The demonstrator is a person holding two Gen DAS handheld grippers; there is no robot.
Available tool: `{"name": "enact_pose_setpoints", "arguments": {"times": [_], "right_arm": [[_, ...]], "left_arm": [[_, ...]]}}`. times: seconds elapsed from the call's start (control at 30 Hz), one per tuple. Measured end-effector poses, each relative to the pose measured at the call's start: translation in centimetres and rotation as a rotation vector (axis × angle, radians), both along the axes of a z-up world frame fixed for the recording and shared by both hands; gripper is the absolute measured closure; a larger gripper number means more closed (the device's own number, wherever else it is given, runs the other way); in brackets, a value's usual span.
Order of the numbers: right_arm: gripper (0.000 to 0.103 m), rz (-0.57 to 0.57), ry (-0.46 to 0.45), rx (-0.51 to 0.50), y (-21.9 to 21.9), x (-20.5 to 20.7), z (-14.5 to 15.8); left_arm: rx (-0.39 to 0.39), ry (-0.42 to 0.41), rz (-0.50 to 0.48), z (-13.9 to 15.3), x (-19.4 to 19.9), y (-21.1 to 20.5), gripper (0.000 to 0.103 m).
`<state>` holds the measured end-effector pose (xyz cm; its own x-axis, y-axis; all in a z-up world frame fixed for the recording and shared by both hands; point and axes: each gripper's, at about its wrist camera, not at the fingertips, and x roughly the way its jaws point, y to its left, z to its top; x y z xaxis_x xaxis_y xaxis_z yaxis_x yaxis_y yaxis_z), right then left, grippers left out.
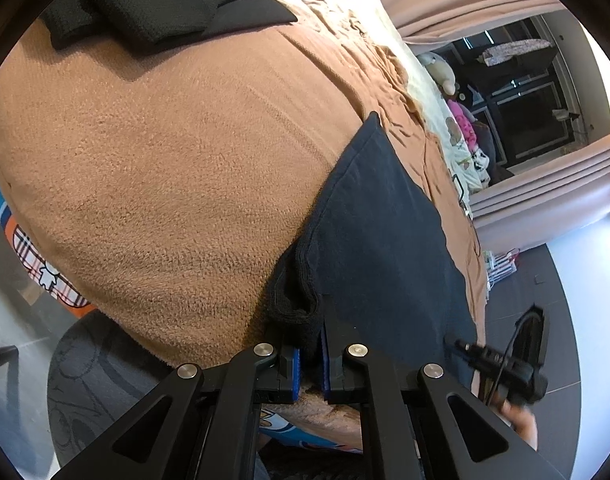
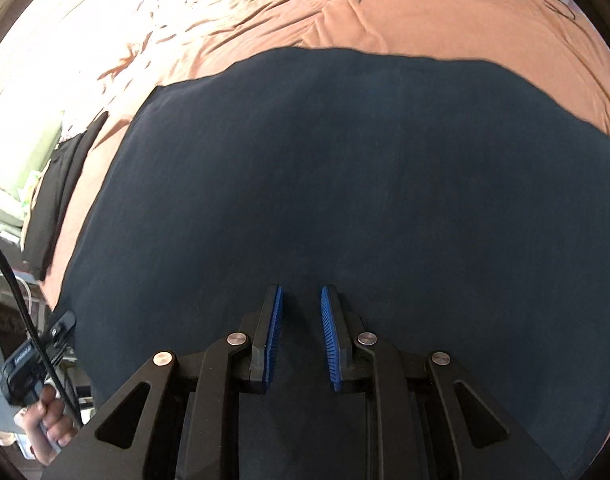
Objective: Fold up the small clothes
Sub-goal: 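Hold the black garment edge with both tools and lift it, then raise the held garment edge with both tools and fold it over the garment body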
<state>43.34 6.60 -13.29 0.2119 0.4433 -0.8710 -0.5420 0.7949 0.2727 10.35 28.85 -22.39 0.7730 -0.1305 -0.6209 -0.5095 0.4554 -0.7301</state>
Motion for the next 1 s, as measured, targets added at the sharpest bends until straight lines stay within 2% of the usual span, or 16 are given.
{"name": "enact_pose_setpoints", "arguments": {"times": [0.2,0.27,0.67,0.93,1.0], "right_arm": [[0.087,0.035,-0.005,0.032,-1.1,-3.4,-0.4],[0.09,0.045,-0.005,0.038,-1.6,-4.6,-0.6],[0.092,0.055,0.016,0.109,-4.3,-9.6,-1.6],[0.092,0.063,0.048,0.156,-6.6,-10.7,-1.9],[0.101,0.056,0.051,0.173,-7.2,-10.9,-1.7]], "left_arm": [[-0.024,-0.014,-0.009,0.6,-0.2,0.2,0.098],[-0.031,-0.038,-0.014,1.1,-0.3,0.3,0.099],[-0.06,-0.194,-0.088,6.7,1.4,-0.7,0.1],[-0.075,-0.291,-0.17,11.0,4.1,-2.4,0.101],[-0.072,-0.302,-0.198,12.0,5.0,-3.0,0.101]]}}
